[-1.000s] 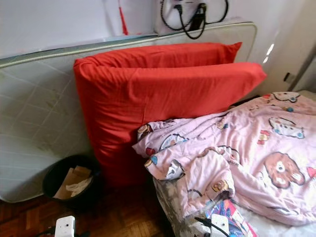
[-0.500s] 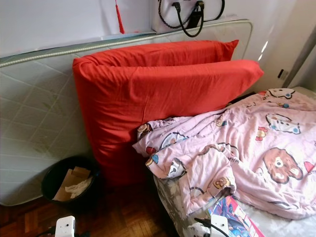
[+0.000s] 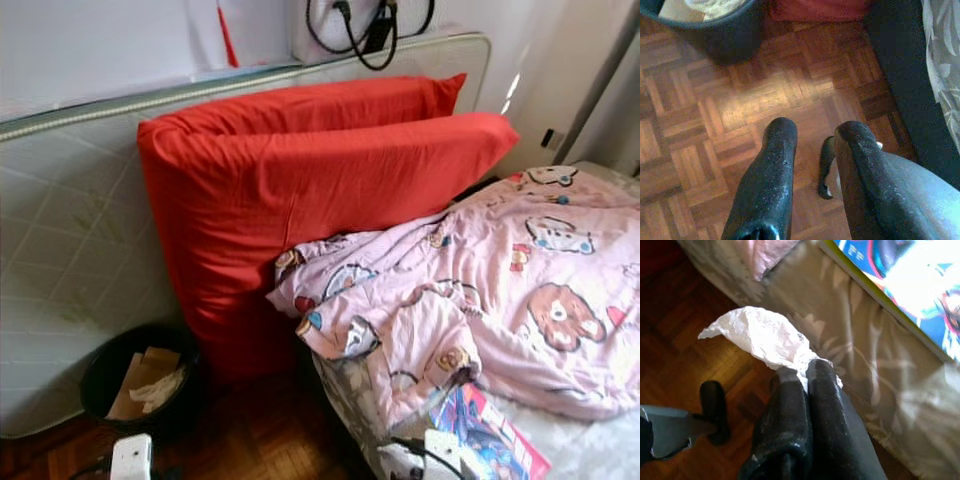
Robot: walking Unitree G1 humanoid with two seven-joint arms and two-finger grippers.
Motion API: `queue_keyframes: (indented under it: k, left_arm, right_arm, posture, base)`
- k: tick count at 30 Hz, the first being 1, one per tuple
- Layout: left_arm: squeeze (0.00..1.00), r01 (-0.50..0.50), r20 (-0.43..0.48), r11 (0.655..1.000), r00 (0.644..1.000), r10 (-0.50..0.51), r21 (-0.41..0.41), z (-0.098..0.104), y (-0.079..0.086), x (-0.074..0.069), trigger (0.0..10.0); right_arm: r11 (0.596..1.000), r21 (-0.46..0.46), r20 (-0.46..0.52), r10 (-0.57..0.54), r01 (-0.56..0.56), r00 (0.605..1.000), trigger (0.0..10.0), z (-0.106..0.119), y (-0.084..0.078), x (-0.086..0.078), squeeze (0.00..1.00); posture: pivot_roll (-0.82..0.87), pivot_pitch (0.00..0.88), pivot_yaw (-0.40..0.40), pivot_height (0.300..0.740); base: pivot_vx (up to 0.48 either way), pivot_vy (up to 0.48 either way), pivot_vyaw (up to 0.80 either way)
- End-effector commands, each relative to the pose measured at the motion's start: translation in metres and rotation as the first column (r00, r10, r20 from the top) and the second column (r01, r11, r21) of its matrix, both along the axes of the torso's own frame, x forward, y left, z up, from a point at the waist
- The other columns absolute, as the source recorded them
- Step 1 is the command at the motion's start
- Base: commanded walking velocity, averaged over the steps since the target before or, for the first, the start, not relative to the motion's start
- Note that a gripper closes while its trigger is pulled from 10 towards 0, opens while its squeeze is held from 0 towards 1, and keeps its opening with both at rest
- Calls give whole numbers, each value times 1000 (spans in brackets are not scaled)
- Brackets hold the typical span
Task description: Clean up the room
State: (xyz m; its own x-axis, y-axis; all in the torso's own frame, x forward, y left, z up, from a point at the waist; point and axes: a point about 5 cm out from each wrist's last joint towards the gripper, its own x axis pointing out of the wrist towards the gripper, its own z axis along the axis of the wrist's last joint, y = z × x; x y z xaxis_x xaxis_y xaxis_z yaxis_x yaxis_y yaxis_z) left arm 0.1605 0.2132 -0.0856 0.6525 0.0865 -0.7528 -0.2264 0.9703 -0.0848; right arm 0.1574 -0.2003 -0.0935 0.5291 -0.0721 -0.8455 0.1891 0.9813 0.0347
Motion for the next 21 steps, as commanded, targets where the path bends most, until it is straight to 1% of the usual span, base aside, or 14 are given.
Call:
queue_keyframes:
  k: [1, 21]
  left_arm:
    - [0, -4, 2, 1000, 1000, 4, 10, 2, 5, 3, 10000]
    - [0, -3, 2, 1000, 1000, 3, 8, 2, 5, 3, 10000]
  right_arm:
    - [1000, 18, 0, 4, -4, 1000, 10000, 0, 7, 2, 0]
    - [1000, 21, 0, 2, -2, 1000, 10000, 0, 7, 2, 0]
  posture:
    - [128, 0, 19, 740]
    - [130, 0, 21, 740]
  base:
    - [0, 480, 0]
    - [0, 480, 0]
